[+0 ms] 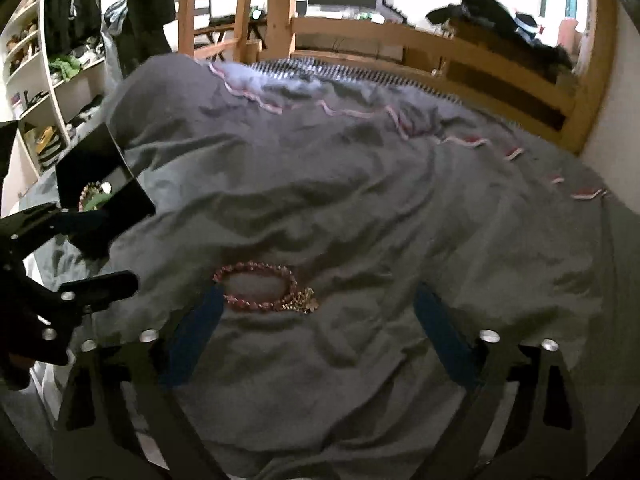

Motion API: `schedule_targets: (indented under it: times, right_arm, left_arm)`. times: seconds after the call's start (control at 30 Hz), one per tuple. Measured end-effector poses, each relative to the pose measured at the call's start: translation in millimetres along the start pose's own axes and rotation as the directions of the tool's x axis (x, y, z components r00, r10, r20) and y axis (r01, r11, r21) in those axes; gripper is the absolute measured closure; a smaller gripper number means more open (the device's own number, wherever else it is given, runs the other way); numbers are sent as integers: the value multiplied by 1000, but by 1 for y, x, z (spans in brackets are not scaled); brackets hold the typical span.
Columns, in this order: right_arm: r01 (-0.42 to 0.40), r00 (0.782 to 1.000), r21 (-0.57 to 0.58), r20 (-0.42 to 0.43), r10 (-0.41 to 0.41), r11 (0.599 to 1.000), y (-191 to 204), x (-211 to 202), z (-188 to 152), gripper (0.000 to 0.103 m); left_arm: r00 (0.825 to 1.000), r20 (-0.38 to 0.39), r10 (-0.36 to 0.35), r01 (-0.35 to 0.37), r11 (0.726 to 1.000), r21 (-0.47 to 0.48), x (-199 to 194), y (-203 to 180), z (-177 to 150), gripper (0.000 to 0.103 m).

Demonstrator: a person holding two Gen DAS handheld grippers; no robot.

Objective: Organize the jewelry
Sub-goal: 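Grasp the pink bead bracelet's gold clasp with the right tool while the left tool grasps its beads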

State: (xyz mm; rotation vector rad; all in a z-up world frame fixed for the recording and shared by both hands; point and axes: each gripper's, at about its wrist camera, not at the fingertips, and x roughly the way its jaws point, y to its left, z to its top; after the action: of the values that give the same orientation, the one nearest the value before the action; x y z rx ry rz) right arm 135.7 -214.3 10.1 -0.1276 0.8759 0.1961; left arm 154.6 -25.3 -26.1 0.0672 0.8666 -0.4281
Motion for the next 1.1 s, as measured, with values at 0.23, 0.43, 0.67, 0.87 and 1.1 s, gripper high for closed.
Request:
schedule_targets:
  times: [0.23, 0.43, 0.67, 0.87, 1.1]
  right_arm:
    - [-47, 988, -67, -151, 37, 997, 2, 47, -10, 59]
    - [-100, 976, -107, -203, 76, 989, 14, 79, -12, 63]
    - [-90, 971, -64, -230, 73, 994, 14, 92, -11, 80]
    - [-47, 978, -3, -201, 45, 999, 7, 84, -3, 95]
    - [-45, 991, 36, -126, 49, 998, 2, 64, 10, 97]
  left_arm:
    - [997, -68, -45, 46, 999, 25, 46, -6, 6, 40]
    - [994, -86, -70, 75, 996, 50, 64, -11, 6, 44]
    - [991, -123, -52, 55, 998, 22, 73, -3, 6, 88]
    - [990, -125, -72, 74, 997, 4, 66, 0, 8, 100]
    - [980, -111, -166, 168, 986, 9, 57, -11, 9, 101]
